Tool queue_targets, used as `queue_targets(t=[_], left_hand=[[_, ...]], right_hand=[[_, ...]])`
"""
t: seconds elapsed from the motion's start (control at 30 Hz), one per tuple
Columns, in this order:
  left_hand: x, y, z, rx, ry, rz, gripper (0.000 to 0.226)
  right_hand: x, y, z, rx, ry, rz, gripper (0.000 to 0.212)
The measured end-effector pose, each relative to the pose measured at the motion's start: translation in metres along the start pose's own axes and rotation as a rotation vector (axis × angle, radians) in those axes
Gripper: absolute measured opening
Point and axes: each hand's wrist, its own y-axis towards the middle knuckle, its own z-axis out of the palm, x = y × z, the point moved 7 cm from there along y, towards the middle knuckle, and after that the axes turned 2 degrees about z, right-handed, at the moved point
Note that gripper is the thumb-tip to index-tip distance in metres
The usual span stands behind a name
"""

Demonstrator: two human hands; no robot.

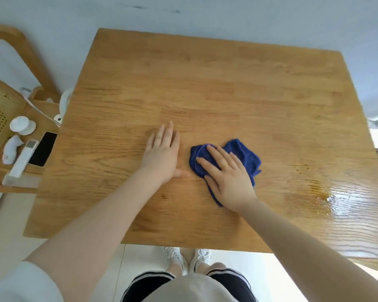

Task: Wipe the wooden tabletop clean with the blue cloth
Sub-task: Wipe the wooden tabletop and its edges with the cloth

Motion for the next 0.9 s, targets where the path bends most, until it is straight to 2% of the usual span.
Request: queue_targets(t=[0.07,0.13,0.27,0.37,0.53,0.67,0.73,0.83,0.9], left_hand=[[-0.007,0.004,-0.014,-0.031,0.018,0.098,0.118],[-0.018,0.006,-0.020,-0.006,-0.033,0.137,0.118],[-0.043,0.010,-0.019,0.027,-0.145,0.215,0.107],[-0.057,0.016,-0.023,-0.051,-0.137,0.264,0.109],[-0.073,0.026,-0.010,0.021,-0.077,0.243,0.124],[-0.071,0.038,-0.018,0.019,-0.086,0.245,0.125],[-0.072,0.036,-0.015,0.035,-0.076,0.247,0.126],[-0.075,0.036,-0.012,0.046,-0.064,0.254,0.126],[-0.074,0.037,-0.012,0.041,-0.077,0.247,0.126]], right_hand=[[-0.007,-0.002,-0.006,0.018,-0.017,-0.060,0.042],[-0.024,0.009,-0.010,0.005,-0.028,-0.026,0.043],[-0.082,0.046,-0.021,-0.073,-0.037,0.281,0.049],[-0.099,0.055,-0.021,-0.075,-0.031,0.371,0.048],[-0.054,-0.010,-0.013,-0.096,-0.054,0.305,0.045],[-0.071,0.001,-0.022,-0.035,-0.077,0.169,0.044],[-0.098,0.021,-0.027,-0.061,-0.084,0.234,0.046],[-0.138,0.046,-0.031,-0.078,-0.067,0.430,0.045],[-0.136,0.046,-0.028,-0.106,-0.062,0.453,0.043]])
